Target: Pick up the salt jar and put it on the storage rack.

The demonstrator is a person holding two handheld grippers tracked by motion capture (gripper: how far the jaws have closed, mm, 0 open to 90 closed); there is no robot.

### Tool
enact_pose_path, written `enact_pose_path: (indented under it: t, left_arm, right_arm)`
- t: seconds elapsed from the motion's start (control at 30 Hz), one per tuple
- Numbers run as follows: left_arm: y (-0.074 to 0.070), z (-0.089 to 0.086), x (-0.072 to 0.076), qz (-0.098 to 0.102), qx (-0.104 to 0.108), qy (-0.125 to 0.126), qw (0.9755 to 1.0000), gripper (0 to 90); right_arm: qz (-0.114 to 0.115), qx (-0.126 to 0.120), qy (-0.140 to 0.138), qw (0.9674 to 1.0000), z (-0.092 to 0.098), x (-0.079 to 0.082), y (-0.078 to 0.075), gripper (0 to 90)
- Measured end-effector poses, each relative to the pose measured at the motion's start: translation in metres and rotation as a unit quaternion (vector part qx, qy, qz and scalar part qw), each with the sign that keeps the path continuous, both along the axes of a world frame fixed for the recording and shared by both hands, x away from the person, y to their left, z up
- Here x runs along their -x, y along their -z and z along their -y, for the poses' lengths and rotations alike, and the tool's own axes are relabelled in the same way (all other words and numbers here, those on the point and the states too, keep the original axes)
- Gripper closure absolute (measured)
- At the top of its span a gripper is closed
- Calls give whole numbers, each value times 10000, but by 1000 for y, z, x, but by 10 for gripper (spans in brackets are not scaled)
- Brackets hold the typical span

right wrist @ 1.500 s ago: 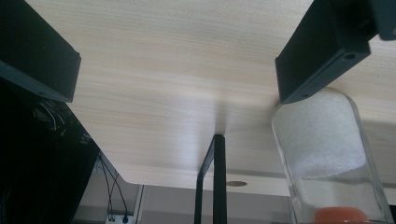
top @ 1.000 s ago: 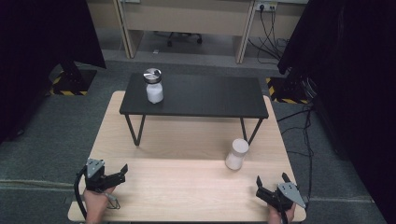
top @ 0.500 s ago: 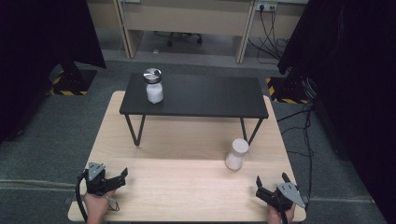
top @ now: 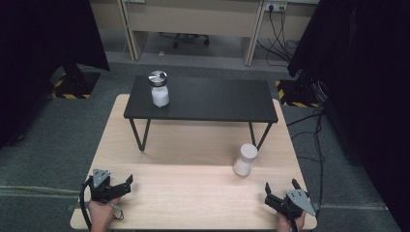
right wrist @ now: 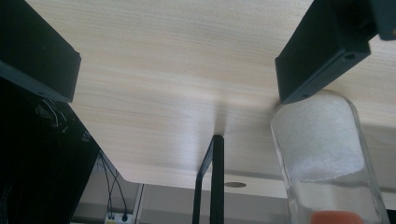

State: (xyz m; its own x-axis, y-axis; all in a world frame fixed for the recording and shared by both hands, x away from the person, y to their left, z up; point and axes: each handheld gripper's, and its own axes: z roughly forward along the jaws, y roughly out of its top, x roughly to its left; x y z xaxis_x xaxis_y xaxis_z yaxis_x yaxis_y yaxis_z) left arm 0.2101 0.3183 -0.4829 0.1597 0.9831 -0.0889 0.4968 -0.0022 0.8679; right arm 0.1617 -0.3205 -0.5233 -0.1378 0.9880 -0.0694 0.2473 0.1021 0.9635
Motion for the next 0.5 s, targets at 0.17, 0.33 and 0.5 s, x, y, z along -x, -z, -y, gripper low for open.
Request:
enact_pose_path:
  t: [0.17, 0.33, 0.5]
  left_arm:
    - [1, 3, 3, 73, -58, -38, 9999, 0]
    - [2, 2, 5, 90, 8, -97, 9999, 0]
    - [3, 1, 6, 123, 59, -109, 9998, 0]
  right_arm:
    - [13, 20, -17, 10000, 0, 0, 0, 4]
    - [15, -21, -32, 10000, 1, 1, 0, 3]
    - [1, -35, -25, 10000, 1, 0, 0, 4]
